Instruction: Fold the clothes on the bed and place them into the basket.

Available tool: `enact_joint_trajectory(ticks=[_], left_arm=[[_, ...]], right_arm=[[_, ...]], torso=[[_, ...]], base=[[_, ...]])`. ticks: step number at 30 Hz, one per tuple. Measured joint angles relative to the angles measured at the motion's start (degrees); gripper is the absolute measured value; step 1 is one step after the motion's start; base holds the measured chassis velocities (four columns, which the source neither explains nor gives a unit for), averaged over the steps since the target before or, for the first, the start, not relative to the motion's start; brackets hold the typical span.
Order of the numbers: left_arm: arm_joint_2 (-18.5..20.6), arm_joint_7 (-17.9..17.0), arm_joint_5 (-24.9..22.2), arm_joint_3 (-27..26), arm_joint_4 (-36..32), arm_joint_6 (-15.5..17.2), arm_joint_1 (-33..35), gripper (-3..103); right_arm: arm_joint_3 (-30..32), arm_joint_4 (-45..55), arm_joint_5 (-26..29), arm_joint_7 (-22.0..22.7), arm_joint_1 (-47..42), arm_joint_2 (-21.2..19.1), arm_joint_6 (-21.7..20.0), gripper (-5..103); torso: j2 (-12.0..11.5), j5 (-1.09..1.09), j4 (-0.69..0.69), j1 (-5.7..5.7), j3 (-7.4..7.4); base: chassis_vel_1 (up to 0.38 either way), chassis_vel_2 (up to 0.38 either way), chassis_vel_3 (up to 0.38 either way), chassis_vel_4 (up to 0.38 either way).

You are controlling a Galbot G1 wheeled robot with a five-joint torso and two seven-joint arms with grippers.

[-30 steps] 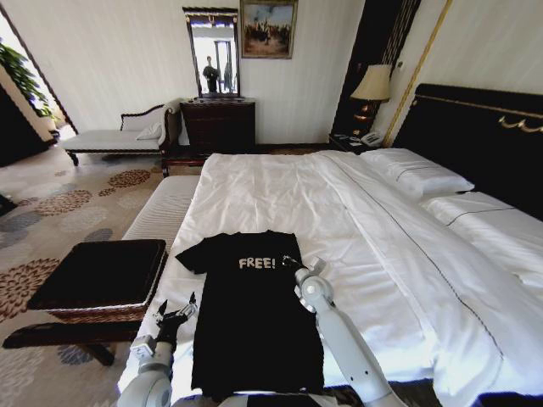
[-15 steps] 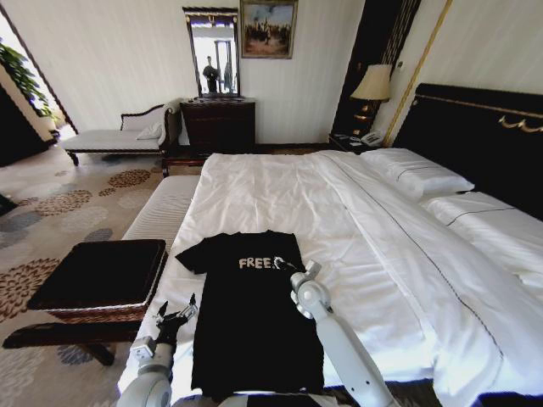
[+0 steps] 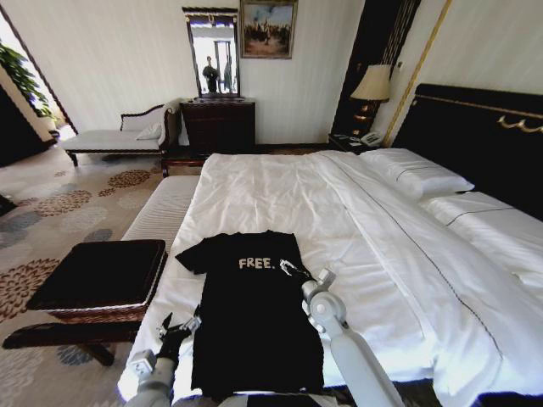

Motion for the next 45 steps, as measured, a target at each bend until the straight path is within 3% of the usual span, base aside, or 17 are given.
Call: enact_joint_trajectory(ticks=[5,7,14,16,17,22,23,27,34,38,45], left_arm=[[1.54,2.27,0.17,0.14,-0.83,-2.16,8.02,98],[1.73,3.66,1.72,0.18,-0.01,-4.91,10.82,98],[0.87,3.51,0.09,-0.67,-0.26,-6.36,7.1,97],[1.12,1.16,-2.48,-1.39,-0.6,-4.45,0.43,97],[1.12,1.16,-2.48,-1.39,-0.6,-4.45,0.43,97],[0.56,-3.44,-8.89,-3.1,4.58,2.2,-15.15,96],[0.56,-3.44,-8.89,-3.1,4.58,2.2,-15.15,96],[1.27,-6.69,-15.92,-3.77,11.67,5.11,-27.65,98],[3.5,-7.59,-21.87,-3.77,20.7,6.32,-37.49,98],[3.56,-7.48,-23.05,-3.92,25.73,7.01,-41.97,101],[2.84,-6.09,-24.07,-3.02,31.41,7.1,-46.42,95]], right_arm=[[0.15,-0.19,-0.11,0.44,0.4,-0.12,0.0,100],[0.17,-0.51,-0.11,0.68,0.67,-0.12,0.0,100],[0.16,-1.32,-0.42,0.59,0.77,-0.1,0.0,100],[0.06,-1.41,-0.72,0.56,0.73,0.05,0.0,100],[0.06,-1.41,-0.72,0.56,0.73,0.05,0.0,100],[0.36,-1.05,-1.06,0.5,-0.3,-0.24,0.02,100],[0.36,-1.05,-1.06,0.5,-0.3,-0.24,0.02,100],[1.34,-0.66,-1.07,0.29,-1.21,-0.96,0.18,100],[2.08,-0.1,-1.1,0.16,-2.18,-1.34,0.37,100],[2.2,-0.17,-1.27,0.1,-1.88,-1.43,0.49,100],[1.92,-0.51,-0.85,0.22,-0.27,-1.76,0.59,100]], torso=[[0.0,0.0,0.01,0.0,0.0],[0.0,0.01,0.02,0.0,0.0],[0.0,-0.01,0.01,0.0,0.0],[0.0,0.0,-0.01,0.0,0.01],[0.0,0.0,-0.01,0.0,0.01],[-0.01,-0.02,0.0,0.0,0.01],[-0.01,-0.02,0.0,0.0,0.01],[-0.01,-0.01,-0.01,0.01,0.02],[-0.01,-0.01,0.0,0.01,0.02],[-0.01,0.0,0.0,0.01,0.02],[-0.01,-0.01,0.01,0.01,0.02]], base=[[0.0,0.0,0.0,0.0],[0.0,0.0,0.0,0.0],[0.0,0.0,0.0,0.0],[0.0,0.0,0.0,0.0],[0.0,0.0,0.0,0.0],[0.0,0.0,0.0,0.0],[0.0,0.0,0.0,0.0],[0.0,0.0,0.0,0.0],[0.0,0.0,0.0,0.0],[0.0,0.0,0.0,0.0],[0.0,0.0,0.0,0.0]])
